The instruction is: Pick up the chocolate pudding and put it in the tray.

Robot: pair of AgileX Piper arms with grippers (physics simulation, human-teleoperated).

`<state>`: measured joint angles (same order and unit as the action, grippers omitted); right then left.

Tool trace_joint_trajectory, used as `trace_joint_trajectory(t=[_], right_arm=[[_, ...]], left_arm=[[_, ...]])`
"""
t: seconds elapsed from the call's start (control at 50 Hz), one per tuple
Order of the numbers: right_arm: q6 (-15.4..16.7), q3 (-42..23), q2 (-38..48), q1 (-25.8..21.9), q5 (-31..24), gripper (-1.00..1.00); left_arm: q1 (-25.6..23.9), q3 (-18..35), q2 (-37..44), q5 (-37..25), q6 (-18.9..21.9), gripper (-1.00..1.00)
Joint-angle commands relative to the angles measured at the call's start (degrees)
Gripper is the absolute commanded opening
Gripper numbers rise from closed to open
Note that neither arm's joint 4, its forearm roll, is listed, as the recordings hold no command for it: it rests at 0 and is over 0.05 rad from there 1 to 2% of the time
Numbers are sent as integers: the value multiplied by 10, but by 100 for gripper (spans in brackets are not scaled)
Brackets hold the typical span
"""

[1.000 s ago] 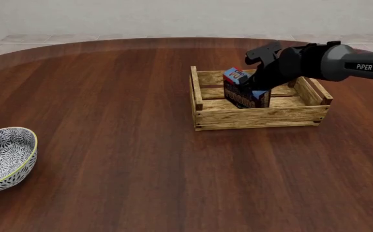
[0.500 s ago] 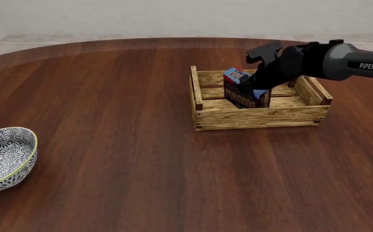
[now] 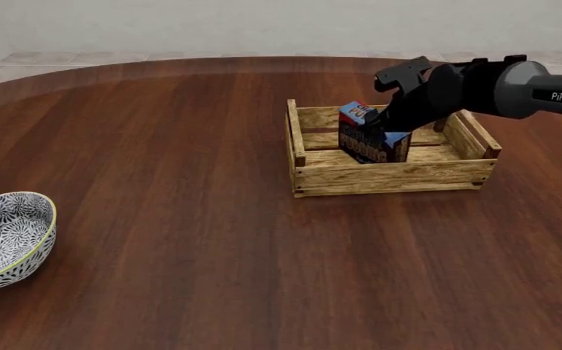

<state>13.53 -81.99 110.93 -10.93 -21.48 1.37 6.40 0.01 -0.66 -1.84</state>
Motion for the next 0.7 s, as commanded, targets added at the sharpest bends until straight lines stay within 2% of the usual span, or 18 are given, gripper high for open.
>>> trace_joint_trajectory(t=[0.02,0.1,0.4,0.7], right_arm=[[1,4,-8,1,-2,100],[1,4,-10,2,-3,100],[3,4,-17,4,-8,100],[4,11,-28,4,-9,100]], left_arm=[[-1,-19,0,19,0,100],[-1,-30,0,30,0,100],[-2,4,0,-5,1,100],[-4,-21,0,21,0,100]])
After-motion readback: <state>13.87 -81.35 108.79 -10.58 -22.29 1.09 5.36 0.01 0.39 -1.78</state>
